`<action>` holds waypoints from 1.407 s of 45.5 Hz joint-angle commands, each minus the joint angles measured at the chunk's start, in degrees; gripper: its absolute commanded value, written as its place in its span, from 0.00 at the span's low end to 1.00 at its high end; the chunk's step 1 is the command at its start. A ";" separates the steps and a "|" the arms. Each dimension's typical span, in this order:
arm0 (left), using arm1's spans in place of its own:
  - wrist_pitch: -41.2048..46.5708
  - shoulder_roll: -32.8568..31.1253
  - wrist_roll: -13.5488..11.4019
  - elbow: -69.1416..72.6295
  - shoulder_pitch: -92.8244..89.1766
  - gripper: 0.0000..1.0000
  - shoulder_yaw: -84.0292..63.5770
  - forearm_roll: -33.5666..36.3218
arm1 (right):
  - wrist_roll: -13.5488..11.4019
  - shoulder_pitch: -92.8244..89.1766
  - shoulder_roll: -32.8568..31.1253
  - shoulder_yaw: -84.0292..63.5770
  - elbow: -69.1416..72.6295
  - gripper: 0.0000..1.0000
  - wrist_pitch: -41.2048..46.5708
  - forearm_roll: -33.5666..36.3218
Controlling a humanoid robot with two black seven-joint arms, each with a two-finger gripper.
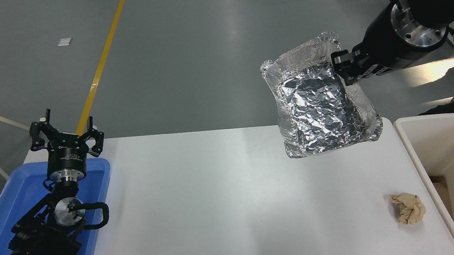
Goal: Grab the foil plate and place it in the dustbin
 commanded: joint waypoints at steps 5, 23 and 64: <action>0.00 0.00 0.00 0.00 0.00 0.99 0.00 0.00 | 0.30 -2.11 -11.44 -6.35 -3.89 0.00 0.49 -14.11; 0.00 0.00 0.00 0.00 0.00 0.99 0.00 0.00 | 2.23 -26.79 -34.48 -0.30 -21.46 0.00 -7.59 -40.93; 0.09 0.00 -0.09 0.00 0.00 0.99 0.00 0.00 | 8.30 -103.19 -8.21 23.26 -73.68 0.00 -33.35 -20.11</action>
